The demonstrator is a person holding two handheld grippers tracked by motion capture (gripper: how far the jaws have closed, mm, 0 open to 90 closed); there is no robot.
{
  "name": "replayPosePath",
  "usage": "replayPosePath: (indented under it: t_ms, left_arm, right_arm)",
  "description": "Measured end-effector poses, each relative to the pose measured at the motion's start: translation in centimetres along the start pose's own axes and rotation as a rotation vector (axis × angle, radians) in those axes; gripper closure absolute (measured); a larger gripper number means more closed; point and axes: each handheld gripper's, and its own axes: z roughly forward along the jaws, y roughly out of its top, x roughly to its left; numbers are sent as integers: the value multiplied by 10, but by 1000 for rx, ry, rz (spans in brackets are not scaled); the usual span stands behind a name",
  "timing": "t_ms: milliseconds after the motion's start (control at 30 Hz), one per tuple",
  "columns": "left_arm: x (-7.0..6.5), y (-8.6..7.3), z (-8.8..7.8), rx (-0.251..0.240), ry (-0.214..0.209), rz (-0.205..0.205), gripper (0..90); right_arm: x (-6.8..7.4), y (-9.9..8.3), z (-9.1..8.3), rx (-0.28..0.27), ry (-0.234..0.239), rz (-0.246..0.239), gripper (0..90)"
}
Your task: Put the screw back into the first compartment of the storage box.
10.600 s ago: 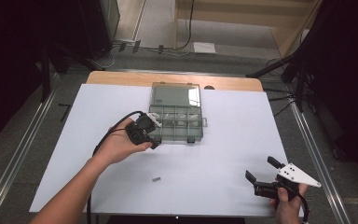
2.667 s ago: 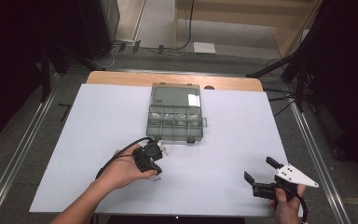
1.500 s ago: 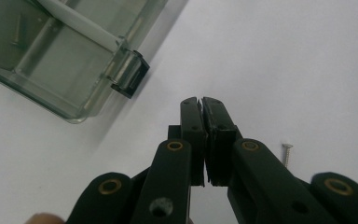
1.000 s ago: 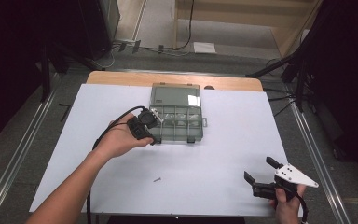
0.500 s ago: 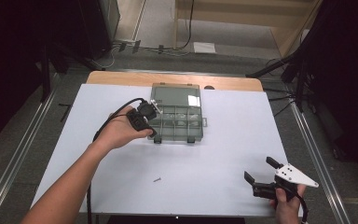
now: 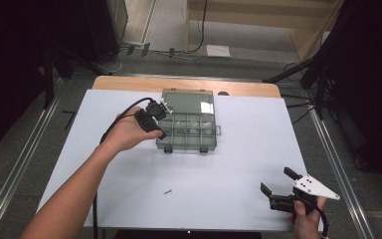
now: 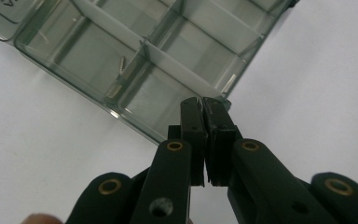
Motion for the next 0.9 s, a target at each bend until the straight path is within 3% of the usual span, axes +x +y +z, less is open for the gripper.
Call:
replayPosePath:
  t_ms: [333,900]
  left_arm:
    - [13,7,4,6,14,-22,881]
    - [28,27,8,6,53,-22,881]
  right_arm:
    - [0,0,0,-1,0,5,0]
    - [-2,0,-1,1,-1,5,0]
